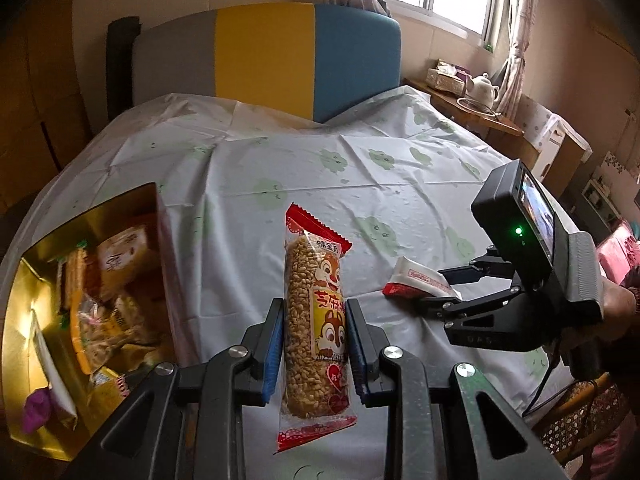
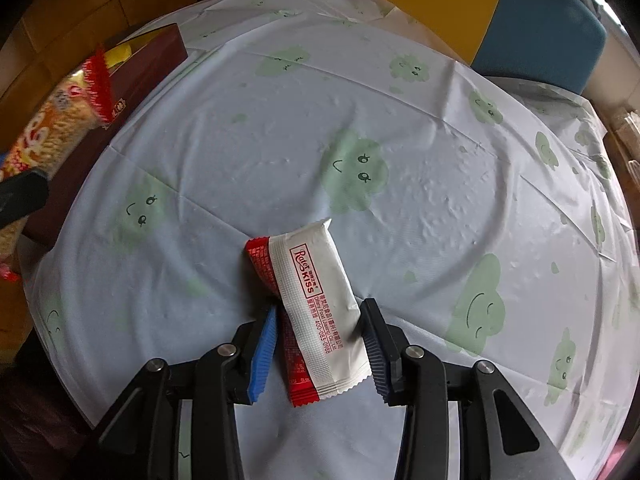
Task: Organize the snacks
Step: 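Lift the wafer packet with the right tool while the left holds the rice bar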
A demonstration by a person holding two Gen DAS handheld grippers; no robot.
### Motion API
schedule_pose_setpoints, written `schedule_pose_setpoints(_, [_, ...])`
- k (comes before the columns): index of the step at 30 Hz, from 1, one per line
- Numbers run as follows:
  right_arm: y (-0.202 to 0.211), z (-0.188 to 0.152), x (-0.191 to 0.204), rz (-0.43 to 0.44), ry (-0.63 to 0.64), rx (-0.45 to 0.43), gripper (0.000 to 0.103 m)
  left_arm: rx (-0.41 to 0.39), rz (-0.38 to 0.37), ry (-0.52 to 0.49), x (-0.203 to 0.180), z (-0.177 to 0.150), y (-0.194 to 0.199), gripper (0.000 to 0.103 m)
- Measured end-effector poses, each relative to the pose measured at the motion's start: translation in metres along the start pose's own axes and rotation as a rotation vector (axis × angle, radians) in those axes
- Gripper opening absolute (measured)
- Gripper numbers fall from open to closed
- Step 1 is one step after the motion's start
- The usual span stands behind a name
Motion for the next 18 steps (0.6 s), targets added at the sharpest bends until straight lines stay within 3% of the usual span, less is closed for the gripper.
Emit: schedule_pose_setpoints(18, [0.011, -0.003, 0.005, -0.024, 0.036, -0.011, 0.041, -0.012, 0.046, 0.098, 0.043, -0.014, 0.028, 0.029])
Point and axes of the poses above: each gripper's, at about its wrist camera, not at the fingertips, and y roughly against the way its jaws point, x to its left, z to its top, the point moved 3 cm from there along -y, roughly the way its jaws point, and after that the axes turned 9 degrees about -y, right-handed, at the moved point
